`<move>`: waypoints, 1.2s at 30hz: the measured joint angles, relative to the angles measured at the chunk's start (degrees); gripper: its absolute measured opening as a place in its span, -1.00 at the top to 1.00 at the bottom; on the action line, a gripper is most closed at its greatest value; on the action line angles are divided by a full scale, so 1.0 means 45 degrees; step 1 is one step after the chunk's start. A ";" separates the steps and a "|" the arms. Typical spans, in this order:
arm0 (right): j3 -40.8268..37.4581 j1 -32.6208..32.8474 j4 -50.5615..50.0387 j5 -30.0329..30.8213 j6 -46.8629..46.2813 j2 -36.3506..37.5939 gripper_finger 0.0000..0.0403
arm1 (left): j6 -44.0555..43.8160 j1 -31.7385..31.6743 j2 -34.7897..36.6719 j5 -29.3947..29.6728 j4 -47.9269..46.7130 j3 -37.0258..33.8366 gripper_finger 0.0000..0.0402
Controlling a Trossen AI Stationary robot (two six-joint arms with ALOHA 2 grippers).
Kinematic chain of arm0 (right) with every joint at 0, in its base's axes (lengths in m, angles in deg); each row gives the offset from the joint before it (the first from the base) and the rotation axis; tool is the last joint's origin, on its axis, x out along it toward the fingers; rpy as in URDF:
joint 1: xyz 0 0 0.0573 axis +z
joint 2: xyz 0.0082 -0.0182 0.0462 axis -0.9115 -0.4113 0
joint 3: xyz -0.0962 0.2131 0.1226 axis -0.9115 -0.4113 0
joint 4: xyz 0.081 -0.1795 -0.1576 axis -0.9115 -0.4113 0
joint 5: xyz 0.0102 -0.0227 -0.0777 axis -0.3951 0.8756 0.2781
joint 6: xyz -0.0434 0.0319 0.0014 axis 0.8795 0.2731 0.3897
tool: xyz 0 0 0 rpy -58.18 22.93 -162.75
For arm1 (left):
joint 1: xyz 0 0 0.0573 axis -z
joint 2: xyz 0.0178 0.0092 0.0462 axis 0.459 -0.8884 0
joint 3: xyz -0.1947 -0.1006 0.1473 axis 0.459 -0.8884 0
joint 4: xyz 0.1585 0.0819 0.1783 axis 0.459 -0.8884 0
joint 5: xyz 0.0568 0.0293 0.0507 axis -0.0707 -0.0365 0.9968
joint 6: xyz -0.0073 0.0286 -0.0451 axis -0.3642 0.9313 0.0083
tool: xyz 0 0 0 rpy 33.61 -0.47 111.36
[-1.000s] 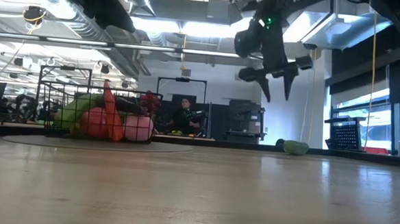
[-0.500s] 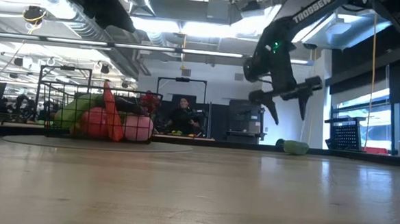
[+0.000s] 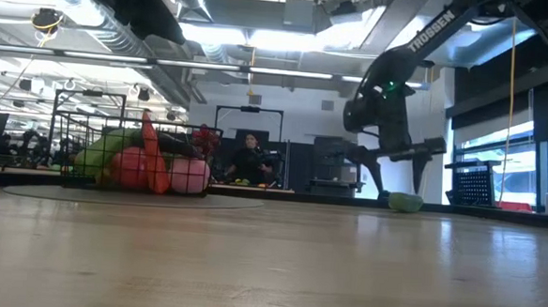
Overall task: Build produce basket
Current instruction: Put the green cucumber into the black wire basket
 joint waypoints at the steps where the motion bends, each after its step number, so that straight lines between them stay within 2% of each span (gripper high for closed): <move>1: -0.0092 -0.0077 0.0092 -0.0003 -0.0005 0.0000 -0.49 | 0.0002 0.0000 0.0000 0.0003 0.0000 0.0000 0.10; 11: -0.0839 -0.0721 0.1195 0.0426 0.0437 0.0000 -0.48 | 0.0000 0.0000 0.0000 -0.0002 0.0000 0.0000 0.10; 14: -0.0920 -0.0876 0.1448 0.0425 0.0888 0.0000 -0.42 | 0.0000 0.0000 0.0000 -0.0002 0.0000 0.0000 0.10; 17: -0.0984 -0.0928 0.1912 0.0421 0.1158 0.0000 -0.27 | 0.0003 0.0000 0.0000 -0.0002 0.0000 0.0000 0.10; 26: -0.1033 -0.0919 0.2008 0.0257 0.1532 0.0000 0.40 | 0.0000 0.0000 0.0000 0.0000 0.0000 0.0000 0.10; 29: -0.1033 -0.0925 0.2012 -0.0058 0.1530 0.0000 0.54 | 0.0000 0.0000 0.0000 -0.0001 0.0000 0.0000 0.10; 32: -0.1033 -0.0896 0.2028 -0.0355 0.1519 0.0000 0.54 | 0.0000 0.0000 0.0000 -0.0002 0.0000 0.0000 0.10; 36: -0.1033 -0.0836 0.1983 -0.0446 0.2346 0.0000 0.36 | 0.0001 0.0000 0.0005 -0.0002 0.0000 0.0000 0.10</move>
